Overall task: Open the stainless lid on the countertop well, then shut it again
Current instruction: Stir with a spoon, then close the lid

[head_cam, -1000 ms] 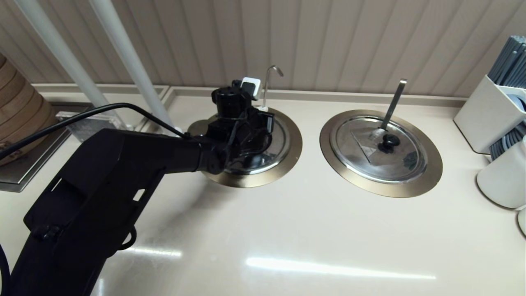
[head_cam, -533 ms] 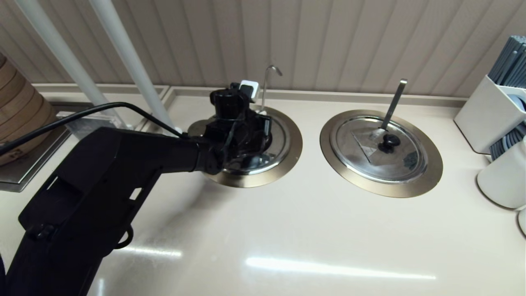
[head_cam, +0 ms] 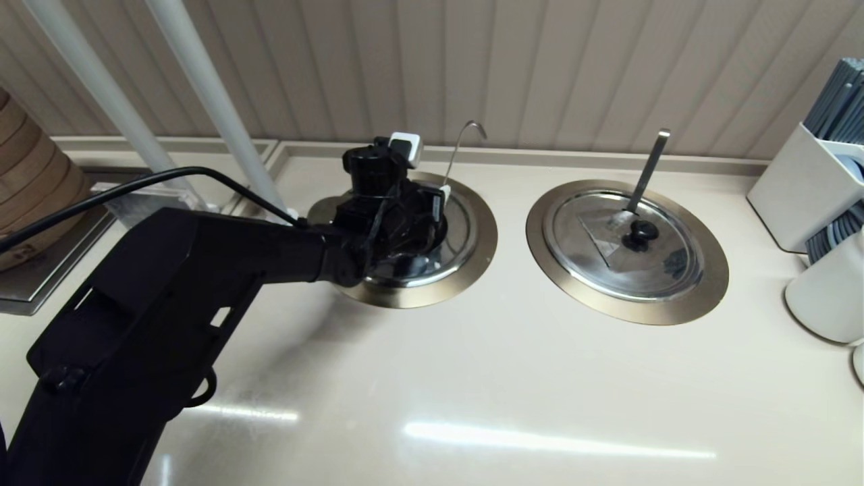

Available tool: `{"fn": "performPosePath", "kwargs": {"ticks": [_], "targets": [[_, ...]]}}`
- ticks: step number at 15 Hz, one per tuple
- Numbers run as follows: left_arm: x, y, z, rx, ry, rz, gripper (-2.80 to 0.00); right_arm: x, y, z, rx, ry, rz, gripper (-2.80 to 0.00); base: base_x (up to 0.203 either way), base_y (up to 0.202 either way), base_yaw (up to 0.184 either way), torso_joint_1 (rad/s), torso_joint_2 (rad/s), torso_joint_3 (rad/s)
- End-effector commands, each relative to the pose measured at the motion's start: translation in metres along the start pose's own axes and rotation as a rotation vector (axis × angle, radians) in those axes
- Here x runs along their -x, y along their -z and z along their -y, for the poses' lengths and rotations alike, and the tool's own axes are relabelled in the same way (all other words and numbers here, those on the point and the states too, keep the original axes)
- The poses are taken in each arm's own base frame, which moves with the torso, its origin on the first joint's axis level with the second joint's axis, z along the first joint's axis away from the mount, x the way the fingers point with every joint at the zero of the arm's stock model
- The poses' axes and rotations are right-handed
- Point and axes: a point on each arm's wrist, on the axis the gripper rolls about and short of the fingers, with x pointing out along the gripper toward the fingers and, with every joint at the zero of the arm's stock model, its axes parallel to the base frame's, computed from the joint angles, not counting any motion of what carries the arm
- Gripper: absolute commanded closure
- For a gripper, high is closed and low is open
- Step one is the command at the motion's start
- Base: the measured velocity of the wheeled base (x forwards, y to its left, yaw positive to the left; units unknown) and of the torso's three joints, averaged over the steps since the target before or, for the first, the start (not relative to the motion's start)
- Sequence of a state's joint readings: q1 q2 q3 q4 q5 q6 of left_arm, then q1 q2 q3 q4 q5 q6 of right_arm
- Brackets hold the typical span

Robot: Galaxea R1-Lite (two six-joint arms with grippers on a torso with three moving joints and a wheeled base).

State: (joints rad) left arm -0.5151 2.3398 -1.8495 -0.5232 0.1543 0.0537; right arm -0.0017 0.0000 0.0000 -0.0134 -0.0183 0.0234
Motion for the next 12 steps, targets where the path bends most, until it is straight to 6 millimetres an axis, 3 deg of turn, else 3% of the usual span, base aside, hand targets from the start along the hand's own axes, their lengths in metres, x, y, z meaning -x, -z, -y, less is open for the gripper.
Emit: {"fn": "performPosePath", "kwargs": {"ticks": [1,7,12], "targets": [[0.006,-0.009,-0.002,0.006,-0.003,0.014,-2.80,-0.001,0.002,0.000,0.001,0.000,-0.007,-2.80,0.000,0.000,0.000,0.000,0.00,0.000],[0.029,-0.007,-0.011,0.040,-0.008,-0.051,-2.80,-0.001,0.002,0.000,0.001,0.000,-0.007,-2.80,0.000,0.000,0.000,0.000,0.00,0.000],[0.045,-0.018,-0.018,0.075,-0.018,0.001,-2.80,-0.001,0.002,0.000,0.001,0.000,-0.007,-2.80,0.000,0.000,0.000,0.000,0.00,0.000]]}}
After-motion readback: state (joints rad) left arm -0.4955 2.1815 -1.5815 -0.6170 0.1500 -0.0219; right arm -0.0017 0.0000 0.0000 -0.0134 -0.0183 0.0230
